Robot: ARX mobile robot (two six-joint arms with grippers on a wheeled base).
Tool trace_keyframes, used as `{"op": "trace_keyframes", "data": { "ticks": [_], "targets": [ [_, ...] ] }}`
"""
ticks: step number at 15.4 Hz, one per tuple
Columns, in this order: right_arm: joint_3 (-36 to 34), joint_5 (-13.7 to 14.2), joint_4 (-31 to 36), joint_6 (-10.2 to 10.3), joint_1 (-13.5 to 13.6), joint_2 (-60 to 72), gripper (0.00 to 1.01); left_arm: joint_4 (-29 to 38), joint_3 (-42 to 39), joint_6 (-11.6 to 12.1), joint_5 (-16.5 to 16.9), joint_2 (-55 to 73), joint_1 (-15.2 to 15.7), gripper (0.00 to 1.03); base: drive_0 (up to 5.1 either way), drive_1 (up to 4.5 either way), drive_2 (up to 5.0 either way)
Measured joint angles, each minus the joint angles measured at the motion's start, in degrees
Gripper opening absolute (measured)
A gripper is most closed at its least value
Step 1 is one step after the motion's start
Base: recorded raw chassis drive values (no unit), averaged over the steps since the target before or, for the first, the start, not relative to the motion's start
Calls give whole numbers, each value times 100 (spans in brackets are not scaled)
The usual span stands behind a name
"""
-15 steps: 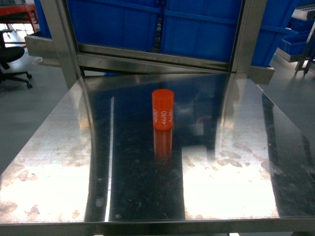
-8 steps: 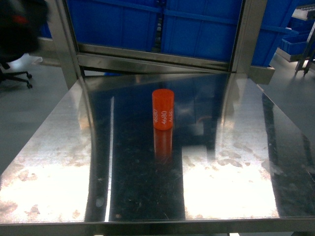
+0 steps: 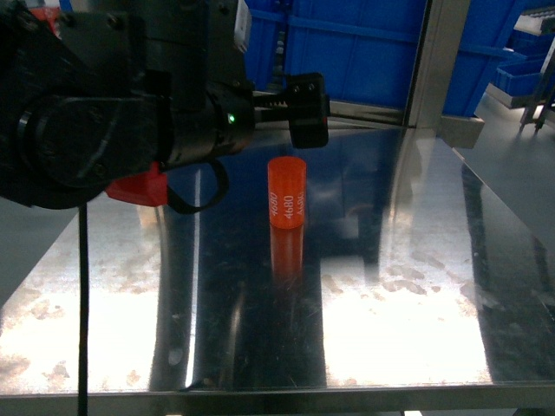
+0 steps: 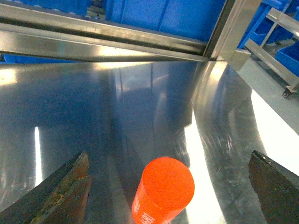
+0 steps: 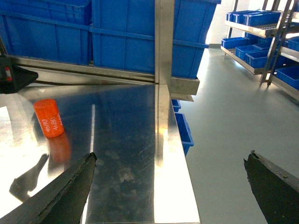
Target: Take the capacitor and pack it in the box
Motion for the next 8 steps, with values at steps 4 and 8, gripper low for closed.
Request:
{"op": "trace_keyframes", "data": {
  "ticks": [4, 8],
  "targets": [
    [0, 0, 0, 0, 0, 0, 98, -323, 706, 81, -42, 713, -59, 98, 0, 0, 0],
    [0, 0, 0, -2, 0, 0, 98, -667, 1244, 162, -155, 1449, -92, 98, 0, 0, 0]
  ]
}}
